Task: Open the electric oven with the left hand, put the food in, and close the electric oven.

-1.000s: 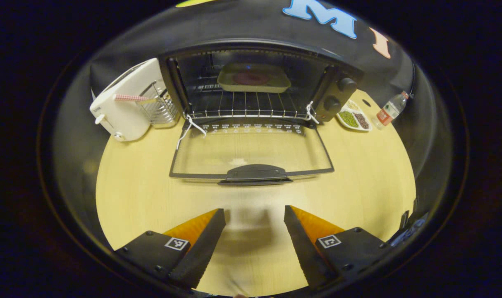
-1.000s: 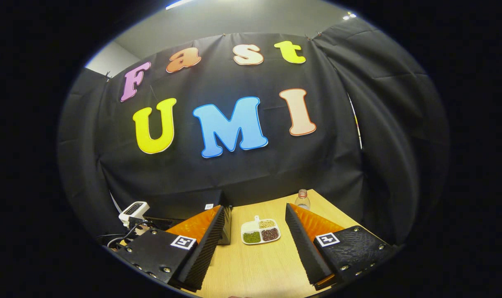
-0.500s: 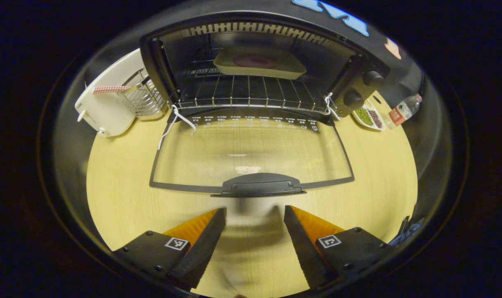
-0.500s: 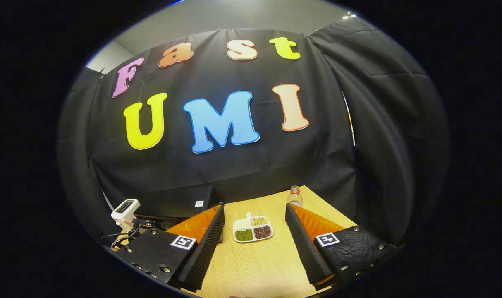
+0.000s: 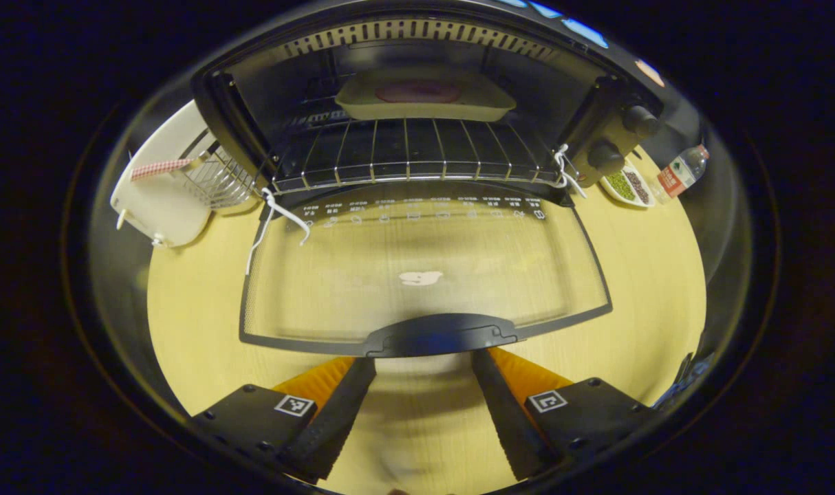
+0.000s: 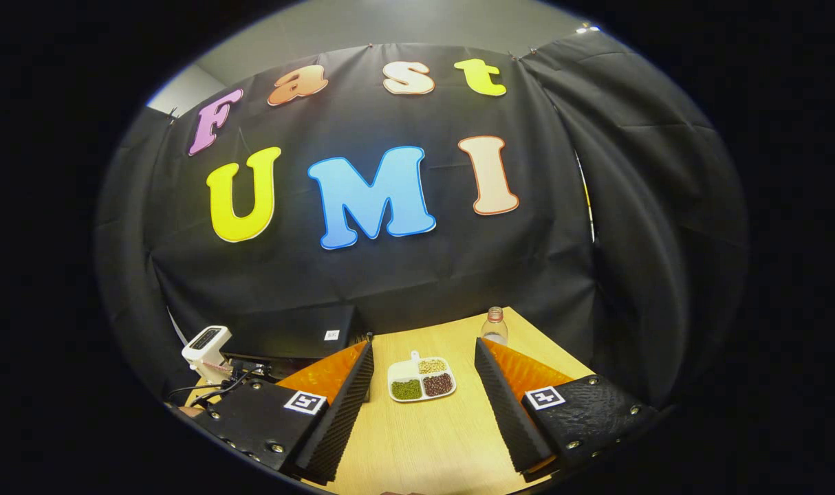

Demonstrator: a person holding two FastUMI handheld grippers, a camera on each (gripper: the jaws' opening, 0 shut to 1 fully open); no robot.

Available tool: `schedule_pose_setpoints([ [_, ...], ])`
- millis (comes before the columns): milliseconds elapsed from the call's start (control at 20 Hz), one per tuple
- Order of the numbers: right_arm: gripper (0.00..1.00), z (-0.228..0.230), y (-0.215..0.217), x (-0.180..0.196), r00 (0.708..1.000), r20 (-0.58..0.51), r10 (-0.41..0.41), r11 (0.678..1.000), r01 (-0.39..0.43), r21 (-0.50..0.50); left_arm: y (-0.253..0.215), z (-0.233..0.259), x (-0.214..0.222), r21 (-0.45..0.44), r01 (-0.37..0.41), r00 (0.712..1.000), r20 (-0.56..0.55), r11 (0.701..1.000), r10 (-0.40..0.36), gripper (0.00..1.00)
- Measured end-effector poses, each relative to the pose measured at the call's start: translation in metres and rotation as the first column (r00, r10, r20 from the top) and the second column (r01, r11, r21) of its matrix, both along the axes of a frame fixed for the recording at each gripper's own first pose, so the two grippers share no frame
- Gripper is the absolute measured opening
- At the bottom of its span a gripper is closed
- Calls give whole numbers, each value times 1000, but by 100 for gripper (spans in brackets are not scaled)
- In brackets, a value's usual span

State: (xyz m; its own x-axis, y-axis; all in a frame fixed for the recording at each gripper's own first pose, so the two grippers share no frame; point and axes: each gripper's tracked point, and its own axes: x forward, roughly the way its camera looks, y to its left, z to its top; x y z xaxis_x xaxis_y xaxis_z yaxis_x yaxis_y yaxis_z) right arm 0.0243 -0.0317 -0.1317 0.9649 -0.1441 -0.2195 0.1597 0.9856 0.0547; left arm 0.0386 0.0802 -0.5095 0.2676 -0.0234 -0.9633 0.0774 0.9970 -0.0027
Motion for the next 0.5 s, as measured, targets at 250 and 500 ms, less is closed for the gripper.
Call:
schedule_pose_setpoints([
  [250, 90, -5, 7, 3, 1000, -14, 24, 1000, -24, 0, -1, 5, 0, -2, -12, 1000, -2, 1000, 12, 100],
  [500, 90, -2, 11, 7, 999, -8, 44, 999, -44, -15, -2, 22, -2, -26, -9, 999, 35, 1000, 10, 97],
])
